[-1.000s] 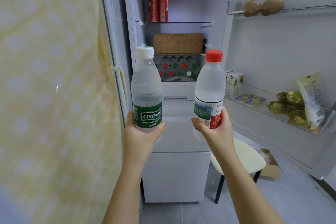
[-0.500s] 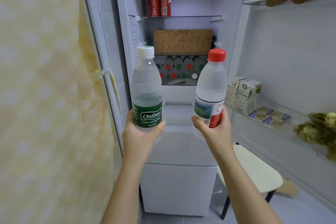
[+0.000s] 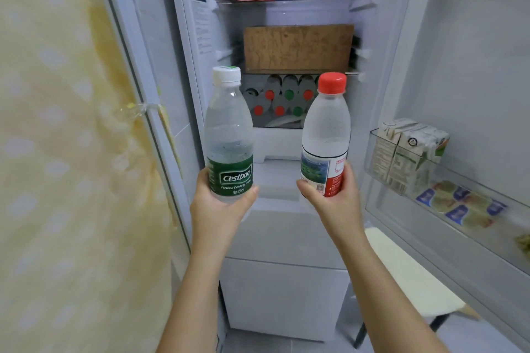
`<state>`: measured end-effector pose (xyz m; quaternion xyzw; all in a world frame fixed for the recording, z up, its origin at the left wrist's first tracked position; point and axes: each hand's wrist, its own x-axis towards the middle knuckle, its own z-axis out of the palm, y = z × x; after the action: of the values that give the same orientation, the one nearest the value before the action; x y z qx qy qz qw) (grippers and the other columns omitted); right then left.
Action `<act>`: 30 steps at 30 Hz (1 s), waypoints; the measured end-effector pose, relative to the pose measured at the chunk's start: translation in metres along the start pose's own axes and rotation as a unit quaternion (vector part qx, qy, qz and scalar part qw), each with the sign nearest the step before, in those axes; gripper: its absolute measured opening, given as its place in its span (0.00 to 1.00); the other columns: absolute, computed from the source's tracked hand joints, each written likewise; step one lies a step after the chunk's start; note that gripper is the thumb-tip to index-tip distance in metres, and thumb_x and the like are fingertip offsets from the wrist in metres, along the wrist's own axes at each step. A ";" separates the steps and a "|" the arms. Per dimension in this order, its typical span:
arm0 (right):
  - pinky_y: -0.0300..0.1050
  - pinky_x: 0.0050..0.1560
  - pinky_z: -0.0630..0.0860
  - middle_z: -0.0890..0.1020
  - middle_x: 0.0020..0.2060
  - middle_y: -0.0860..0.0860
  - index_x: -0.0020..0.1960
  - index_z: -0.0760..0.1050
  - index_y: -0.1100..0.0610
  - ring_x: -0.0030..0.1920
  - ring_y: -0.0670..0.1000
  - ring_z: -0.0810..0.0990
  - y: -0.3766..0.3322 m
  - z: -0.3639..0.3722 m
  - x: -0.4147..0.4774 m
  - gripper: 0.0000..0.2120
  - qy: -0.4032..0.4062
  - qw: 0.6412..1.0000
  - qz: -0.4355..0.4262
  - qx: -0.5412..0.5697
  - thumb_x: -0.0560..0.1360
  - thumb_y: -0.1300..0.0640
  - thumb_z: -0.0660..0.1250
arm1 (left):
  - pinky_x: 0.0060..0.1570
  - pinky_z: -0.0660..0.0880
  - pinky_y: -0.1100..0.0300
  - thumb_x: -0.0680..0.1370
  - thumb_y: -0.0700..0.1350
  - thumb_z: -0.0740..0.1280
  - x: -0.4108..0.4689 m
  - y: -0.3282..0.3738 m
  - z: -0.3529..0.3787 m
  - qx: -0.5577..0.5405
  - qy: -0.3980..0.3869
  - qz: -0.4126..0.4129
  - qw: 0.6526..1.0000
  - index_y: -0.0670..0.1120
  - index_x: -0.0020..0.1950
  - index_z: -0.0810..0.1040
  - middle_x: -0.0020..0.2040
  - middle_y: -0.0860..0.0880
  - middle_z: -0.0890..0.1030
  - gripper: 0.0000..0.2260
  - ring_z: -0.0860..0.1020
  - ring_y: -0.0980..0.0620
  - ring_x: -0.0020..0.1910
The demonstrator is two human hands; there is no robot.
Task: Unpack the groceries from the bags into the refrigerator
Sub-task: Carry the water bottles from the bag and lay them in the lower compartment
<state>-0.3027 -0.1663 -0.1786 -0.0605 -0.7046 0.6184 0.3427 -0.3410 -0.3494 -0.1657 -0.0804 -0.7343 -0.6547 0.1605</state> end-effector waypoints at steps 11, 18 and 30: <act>0.35 0.47 0.79 0.80 0.52 0.43 0.65 0.68 0.49 0.49 0.40 0.81 0.061 0.026 0.080 0.30 0.045 0.996 0.031 -0.070 0.68 0.56 0.79 | 0.37 0.70 0.78 0.66 0.42 0.80 0.098 -0.069 0.059 -0.014 -0.055 -0.021 0.998 0.51 0.57 0.71 0.46 0.62 0.79 0.25 0.78 0.69 0.42; 0.37 0.45 0.79 0.80 0.52 0.47 0.64 0.67 0.53 0.49 0.45 0.82 0.107 0.065 0.159 0.30 0.087 0.990 0.048 -0.096 0.68 0.59 0.78 | 0.37 0.70 0.76 0.66 0.44 0.80 0.192 -0.111 0.102 -0.029 -0.115 -0.049 0.992 0.54 0.58 0.69 0.47 0.63 0.78 0.27 0.77 0.71 0.43; 0.40 0.47 0.80 0.79 0.50 0.47 0.64 0.66 0.55 0.44 0.40 0.81 0.194 0.098 0.194 0.31 0.118 0.977 0.128 -0.126 0.67 0.63 0.78 | 0.41 0.71 0.70 0.65 0.46 0.80 0.239 -0.194 0.143 -0.021 -0.153 -0.135 0.979 0.52 0.60 0.72 0.51 0.56 0.80 0.27 0.79 0.59 0.49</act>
<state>-0.5698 -0.1044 -0.2766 -0.2651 -0.7180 0.5520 0.3309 -0.6469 -0.2550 -0.2792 -0.0828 -0.7403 -0.6656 -0.0452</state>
